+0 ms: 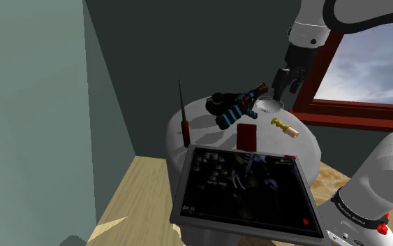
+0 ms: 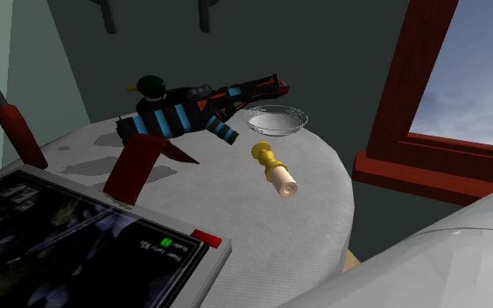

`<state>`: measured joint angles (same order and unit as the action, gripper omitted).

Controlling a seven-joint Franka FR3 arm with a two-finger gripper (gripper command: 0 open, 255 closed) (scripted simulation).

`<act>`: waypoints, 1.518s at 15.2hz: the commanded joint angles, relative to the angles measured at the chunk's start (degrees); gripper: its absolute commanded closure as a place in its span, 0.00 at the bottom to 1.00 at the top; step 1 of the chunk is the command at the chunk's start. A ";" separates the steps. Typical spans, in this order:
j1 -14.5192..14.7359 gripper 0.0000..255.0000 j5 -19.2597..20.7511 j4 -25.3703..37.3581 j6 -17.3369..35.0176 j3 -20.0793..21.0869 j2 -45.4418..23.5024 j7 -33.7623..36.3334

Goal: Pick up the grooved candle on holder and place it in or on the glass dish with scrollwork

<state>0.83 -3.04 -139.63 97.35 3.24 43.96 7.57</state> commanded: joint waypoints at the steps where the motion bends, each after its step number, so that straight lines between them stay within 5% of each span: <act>1: 0.00 0.00 0.00 0.00 0.00 0.00 0.00 0.00; 11: -2.60 0.00 6.36 -15.70 15.15 -11.65 1.78 -17.03; 20: -4.88 0.00 11.73 -21.60 32.53 -24.58 -8.84 -33.67; 23: -4.56 0.00 11.67 -22.80 35.72 -25.10 -10.85 -33.87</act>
<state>-3.74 8.53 -162.02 131.86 -21.42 33.86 -25.84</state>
